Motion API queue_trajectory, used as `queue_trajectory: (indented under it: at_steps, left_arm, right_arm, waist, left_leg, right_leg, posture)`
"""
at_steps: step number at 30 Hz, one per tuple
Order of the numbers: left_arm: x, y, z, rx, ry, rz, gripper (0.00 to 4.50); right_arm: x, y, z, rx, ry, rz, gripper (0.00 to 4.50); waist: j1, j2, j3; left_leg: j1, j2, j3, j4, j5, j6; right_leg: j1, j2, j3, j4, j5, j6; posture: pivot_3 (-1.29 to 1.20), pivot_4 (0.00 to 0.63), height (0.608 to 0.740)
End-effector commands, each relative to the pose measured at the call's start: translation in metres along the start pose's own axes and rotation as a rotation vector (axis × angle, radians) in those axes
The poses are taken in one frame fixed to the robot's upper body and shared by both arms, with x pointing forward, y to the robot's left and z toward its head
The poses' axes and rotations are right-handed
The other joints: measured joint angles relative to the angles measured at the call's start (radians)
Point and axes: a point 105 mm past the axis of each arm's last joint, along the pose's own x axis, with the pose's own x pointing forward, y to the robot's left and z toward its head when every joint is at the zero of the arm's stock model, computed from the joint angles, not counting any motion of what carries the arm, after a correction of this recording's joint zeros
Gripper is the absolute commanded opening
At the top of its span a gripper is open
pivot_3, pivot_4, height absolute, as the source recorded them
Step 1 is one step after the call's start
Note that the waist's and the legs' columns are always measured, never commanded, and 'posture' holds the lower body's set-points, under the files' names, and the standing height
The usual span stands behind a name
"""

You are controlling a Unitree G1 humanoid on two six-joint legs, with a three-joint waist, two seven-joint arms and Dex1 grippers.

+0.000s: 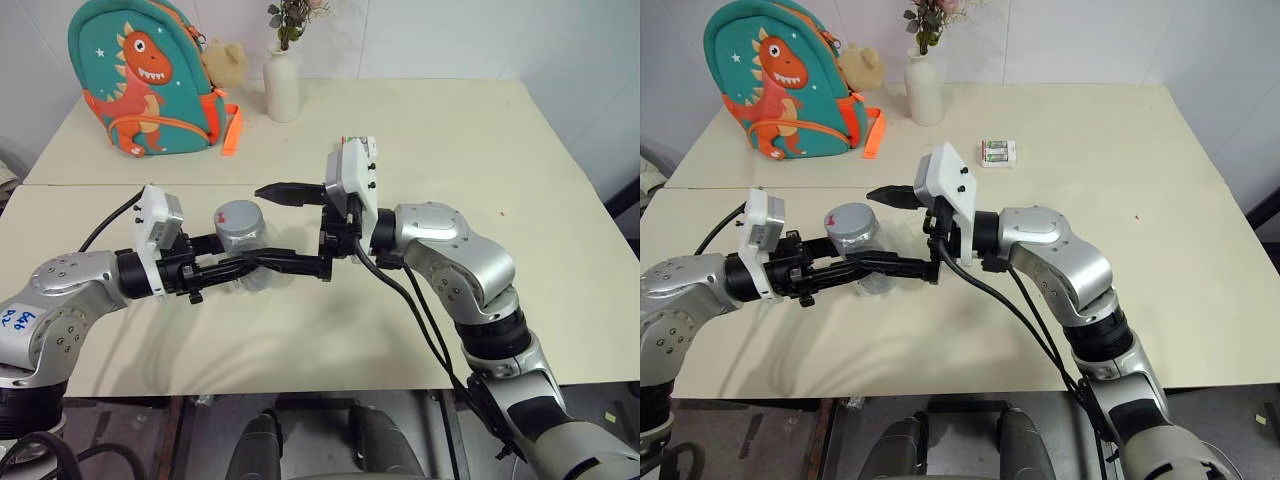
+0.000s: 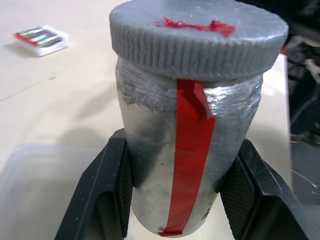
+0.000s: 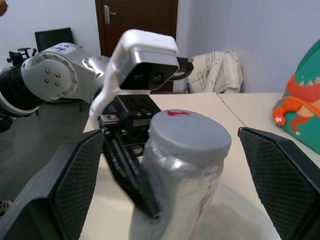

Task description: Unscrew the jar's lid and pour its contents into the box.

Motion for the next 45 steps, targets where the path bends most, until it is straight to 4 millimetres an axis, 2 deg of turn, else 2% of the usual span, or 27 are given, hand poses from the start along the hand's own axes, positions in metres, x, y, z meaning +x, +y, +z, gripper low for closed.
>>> queue_trajectory:
  at_steps: [1,16,20,26,33,37,42,43,45]
  left_arm:
    - [0.005,-0.006,0.008,0.039,-0.014,-0.045,1.97]
    - [0.014,-0.010,0.006,0.059,-0.008,-0.079,1.97]
    - [0.014,-0.010,0.007,0.065,-0.012,-0.074,1.97]
    - [0.016,-0.009,0.009,0.076,-0.023,-0.072,1.97]
    - [0.014,-0.007,0.010,0.087,-0.026,-0.069,1.97]
    - [0.014,-0.007,0.009,0.096,-0.024,-0.070,1.97]
    - [0.015,-0.008,0.009,0.124,-0.018,-0.083,1.97]
    - [0.015,-0.009,0.008,0.132,-0.015,-0.089,1.97]
    - [0.015,-0.010,0.006,0.152,0.002,-0.099,1.97]
  right_arm:
    - [0.005,0.000,0.007,-0.022,-0.007,0.013,4.50]
    - [0.009,-0.004,0.019,0.097,-0.063,0.064,4.50]
    - [0.008,-0.002,0.018,0.100,-0.052,0.083,3.63]
    - [0.007,0.006,0.015,0.106,-0.030,0.129,1.68]
    - [0.005,0.001,0.015,0.092,-0.026,0.112,1.68]
    - [0.004,0.000,0.024,0.100,-0.059,0.121,2.59]
    - [0.004,-0.006,0.026,0.069,-0.043,0.091,4.34]
    - [0.004,-0.007,0.025,0.061,-0.031,0.089,4.49]
    - [0.003,-0.007,0.020,0.051,0.001,0.093,4.49]
  waist:
    - [0.000,0.000,0.000]
    - [-0.002,0.000,0.000]
    - [-0.001,0.000,0.000]
    - [-0.002,0.000,0.000]
    - [-0.002,0.000,0.000]
    - [-0.002,0.000,0.000]
    - [-0.001,0.000,0.000]
    - [-0.001,0.000,0.000]
    - [0.000,0.000,0.000]
  left_leg:
    - [0.000,0.000,0.000,0.000,0.000,0.000]
    - [0.000,0.000,0.000,0.000,0.000,0.000]
    - [0.000,0.000,0.000,0.000,0.000,0.000]
    - [0.000,0.000,0.000,0.000,0.000,0.000]
    - [0.000,0.000,0.000,0.000,0.000,0.000]
    - [0.000,0.000,0.000,0.000,0.000,0.000]
    - [0.000,0.001,0.000,0.000,0.000,0.000]
    - [0.000,0.001,0.000,0.000,0.000,0.000]
    - [0.000,0.001,0.000,0.000,0.000,0.000]
  right_leg:
    - [0.000,0.000,0.000,0.000,0.000,0.000]
    - [0.000,0.001,0.000,0.001,0.000,0.000]
    - [0.000,0.001,0.000,0.001,0.000,0.000]
    - [0.000,0.001,0.000,0.001,0.000,0.000]
    - [0.000,0.001,0.000,0.001,0.000,0.000]
    - [0.000,0.001,0.000,0.001,0.000,0.000]
    - [0.000,0.001,0.000,0.001,0.000,0.000]
    - [0.000,0.001,0.000,0.001,0.000,0.000]
    - [0.000,0.001,0.000,0.000,0.000,0.000]
  posture:
    - [0.00,0.150,0.740]
    - [0.00,0.150,0.740]
    - [0.00,0.150,0.740]
    - [0.00,0.150,0.740]
    - [0.00,0.150,0.740]
    - [0.00,0.150,0.740]
    - [0.00,0.150,0.740]
    - [0.00,0.150,0.740]
    - [0.00,0.150,0.740]
